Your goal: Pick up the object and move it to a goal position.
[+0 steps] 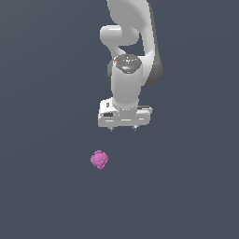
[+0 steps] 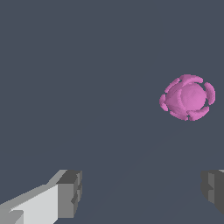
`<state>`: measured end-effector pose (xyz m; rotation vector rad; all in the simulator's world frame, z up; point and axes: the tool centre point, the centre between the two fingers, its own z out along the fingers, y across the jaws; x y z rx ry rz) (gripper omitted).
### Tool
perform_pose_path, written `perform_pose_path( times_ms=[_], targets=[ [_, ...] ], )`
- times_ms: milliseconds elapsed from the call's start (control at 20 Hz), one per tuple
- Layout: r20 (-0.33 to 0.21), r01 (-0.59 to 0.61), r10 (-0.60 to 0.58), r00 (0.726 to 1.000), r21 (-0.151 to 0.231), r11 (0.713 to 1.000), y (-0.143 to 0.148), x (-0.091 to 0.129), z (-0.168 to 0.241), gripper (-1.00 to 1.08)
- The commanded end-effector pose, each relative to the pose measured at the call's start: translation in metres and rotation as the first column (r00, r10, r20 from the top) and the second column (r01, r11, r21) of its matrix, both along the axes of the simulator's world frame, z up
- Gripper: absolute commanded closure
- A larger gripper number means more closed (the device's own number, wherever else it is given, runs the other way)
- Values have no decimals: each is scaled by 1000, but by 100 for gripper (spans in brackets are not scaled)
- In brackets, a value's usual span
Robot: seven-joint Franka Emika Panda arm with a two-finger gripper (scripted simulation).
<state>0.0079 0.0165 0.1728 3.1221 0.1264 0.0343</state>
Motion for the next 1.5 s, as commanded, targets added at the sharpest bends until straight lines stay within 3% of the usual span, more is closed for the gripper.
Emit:
perform_pose_path(
  times_ms=[0,550,1000,1450],
  targets=[
    [-1,15,-15,1000,1,1000,-3,2,-2,-92],
    [-10,218,-218,976,13,976,-39,37,-27,-92],
    [-19,451,-450,893,17,892,-87,70,-63,-92],
    [-22,549,-549,836,16,836,-109,83,-82,-92]
  ],
)
